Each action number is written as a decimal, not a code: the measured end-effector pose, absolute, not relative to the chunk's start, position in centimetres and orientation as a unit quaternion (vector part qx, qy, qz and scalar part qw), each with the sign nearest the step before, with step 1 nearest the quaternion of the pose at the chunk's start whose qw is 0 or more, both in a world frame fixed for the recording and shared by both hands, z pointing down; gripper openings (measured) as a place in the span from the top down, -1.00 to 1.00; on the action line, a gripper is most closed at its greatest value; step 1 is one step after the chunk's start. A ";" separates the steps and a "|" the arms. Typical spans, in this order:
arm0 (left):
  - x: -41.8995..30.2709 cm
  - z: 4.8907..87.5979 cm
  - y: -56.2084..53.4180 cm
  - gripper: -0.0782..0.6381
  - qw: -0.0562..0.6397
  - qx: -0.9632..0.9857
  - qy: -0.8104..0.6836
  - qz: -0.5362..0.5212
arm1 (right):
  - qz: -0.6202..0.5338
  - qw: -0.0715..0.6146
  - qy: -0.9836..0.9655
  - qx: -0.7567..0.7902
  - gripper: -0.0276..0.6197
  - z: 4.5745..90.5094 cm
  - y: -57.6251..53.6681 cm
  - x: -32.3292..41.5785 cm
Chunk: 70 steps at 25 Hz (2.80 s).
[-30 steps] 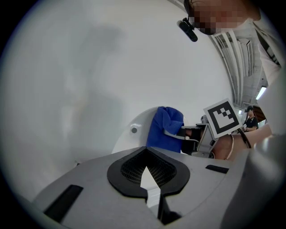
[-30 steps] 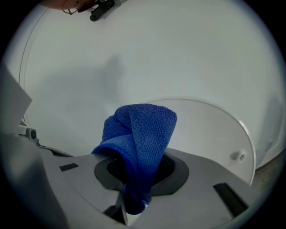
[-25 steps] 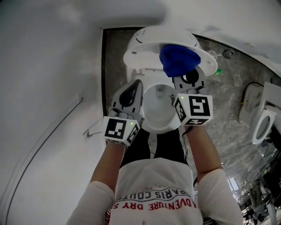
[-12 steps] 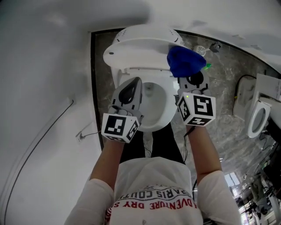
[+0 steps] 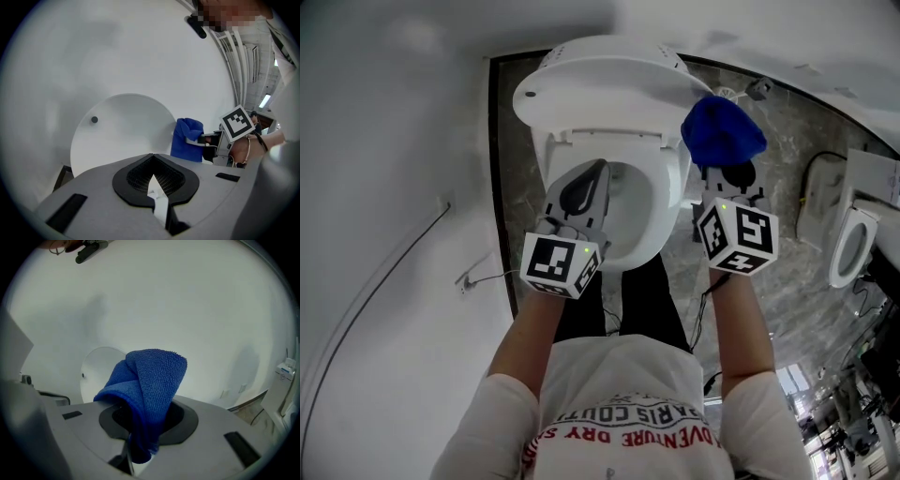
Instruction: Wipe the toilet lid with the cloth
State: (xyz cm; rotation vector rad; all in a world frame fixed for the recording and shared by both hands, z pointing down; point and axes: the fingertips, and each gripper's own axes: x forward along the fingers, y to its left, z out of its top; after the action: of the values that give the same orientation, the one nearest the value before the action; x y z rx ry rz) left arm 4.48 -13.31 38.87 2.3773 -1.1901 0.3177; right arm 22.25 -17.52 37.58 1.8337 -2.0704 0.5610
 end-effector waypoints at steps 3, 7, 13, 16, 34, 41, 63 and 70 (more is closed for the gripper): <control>3.6 39.1 -13.0 0.76 0.233 0.860 -0.441 0.108 | 0.205 0.164 -0.719 0.643 0.64 38.3 -16.3 22.3; 0.8 39.5 -12.7 0.76 0.228 0.857 -0.452 0.098 | 0.203 0.156 -0.738 0.624 0.64 39.3 -15.6 18.5; -5.8 42.3 -12.7 0.76 0.232 0.835 -0.489 0.102 | 0.217 0.147 -0.786 0.560 0.64 43.1 -16.2 8.7; -9.1 43.4 -13.1 0.76 0.235 0.821 -0.511 0.097 | 0.216 0.142 -0.803 0.537 0.64 44.4 -17.3 4.1; -17.4 48.7 -11.9 0.76 0.256 0.797 -0.539 0.090 | 0.187 0.099 -0.848 0.486 0.64 48.4 -21.0 -7.8; -14.6 47.4 -13.4 0.76 0.250 0.817 -0.510 0.100 | 0.190 0.128 -0.819 0.526 0.64 48.5 -22.5 -3.7; -1.4 46.8 -13.7 0.76 0.252 0.854 -0.438 0.122 | 0.207 0.147 -0.753 0.608 0.64 48.4 -21.1 13.5; 1.9 47.3 -13.2 0.76 0.257 0.863 -0.414 0.130 | 0.205 0.155 -0.727 0.637 0.64 48.4 -19.9 18.5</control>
State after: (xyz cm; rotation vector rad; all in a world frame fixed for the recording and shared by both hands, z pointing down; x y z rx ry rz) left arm 1.87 -13.17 47.29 2.3426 -1.1244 0.3518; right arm 18.52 -19.92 48.43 1.8246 -2.0831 0.5887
